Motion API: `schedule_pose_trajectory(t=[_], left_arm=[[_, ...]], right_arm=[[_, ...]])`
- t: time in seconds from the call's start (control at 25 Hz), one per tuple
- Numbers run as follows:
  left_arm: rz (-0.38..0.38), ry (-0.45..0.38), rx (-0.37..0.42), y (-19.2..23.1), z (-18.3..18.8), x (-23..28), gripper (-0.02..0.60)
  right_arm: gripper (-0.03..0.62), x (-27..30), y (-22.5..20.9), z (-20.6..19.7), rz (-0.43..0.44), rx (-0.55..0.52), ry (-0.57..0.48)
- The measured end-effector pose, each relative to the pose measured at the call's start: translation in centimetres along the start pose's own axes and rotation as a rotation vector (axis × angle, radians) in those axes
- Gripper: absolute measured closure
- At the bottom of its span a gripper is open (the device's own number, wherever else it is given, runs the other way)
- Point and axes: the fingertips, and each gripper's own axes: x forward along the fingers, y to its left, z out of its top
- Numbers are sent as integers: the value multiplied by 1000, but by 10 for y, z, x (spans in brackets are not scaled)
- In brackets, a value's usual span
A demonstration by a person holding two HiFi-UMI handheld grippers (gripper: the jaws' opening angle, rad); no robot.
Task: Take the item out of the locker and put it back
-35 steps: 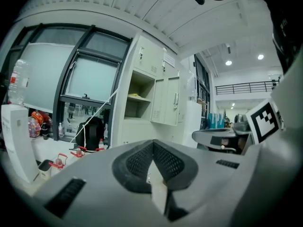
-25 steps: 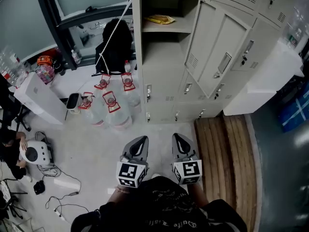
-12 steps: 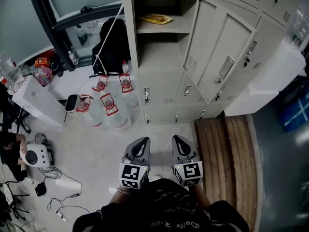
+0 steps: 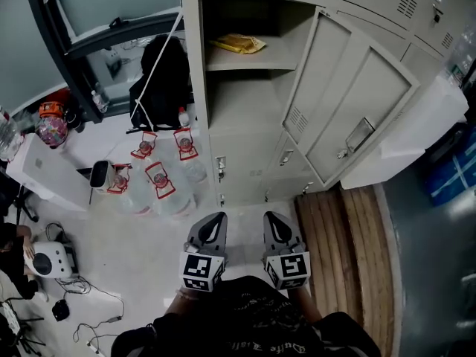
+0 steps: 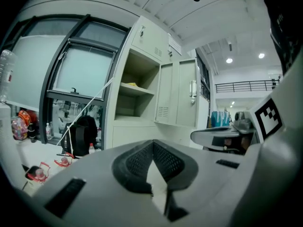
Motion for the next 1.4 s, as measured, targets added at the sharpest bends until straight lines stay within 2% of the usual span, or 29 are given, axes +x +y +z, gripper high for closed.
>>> schedule_pose_trajectory(t=[0.16,0.44,0.76,0.8,0.88,0.92,1.16,1.4], left_arm=[[-21,-2,-5,25,8,29,574],[-66,-4,2,73,26,73,574],[-126,11,14,117,40,107,574],[-136,13,16,120,41,110,574],[-154,21,22,127,40,116,574],[-162,24,26,130,40,118,574],[-184,25,29,138,42,126,574],[-160,22,19,143,42,129,574]], right_arm=[[589,35,-9,10,-20,-37,-18],[589,88,-20,33,-88,-8,-33],[586,137,-30,82,-127,30,-101],[580,143,-30,89,-125,24,-110],[486,153,-30,102,-118,8,-121],[465,157,-31,108,-119,-1,-123],[450,169,-40,158,-124,-88,-186],[424,182,-54,210,-106,-164,-211]])
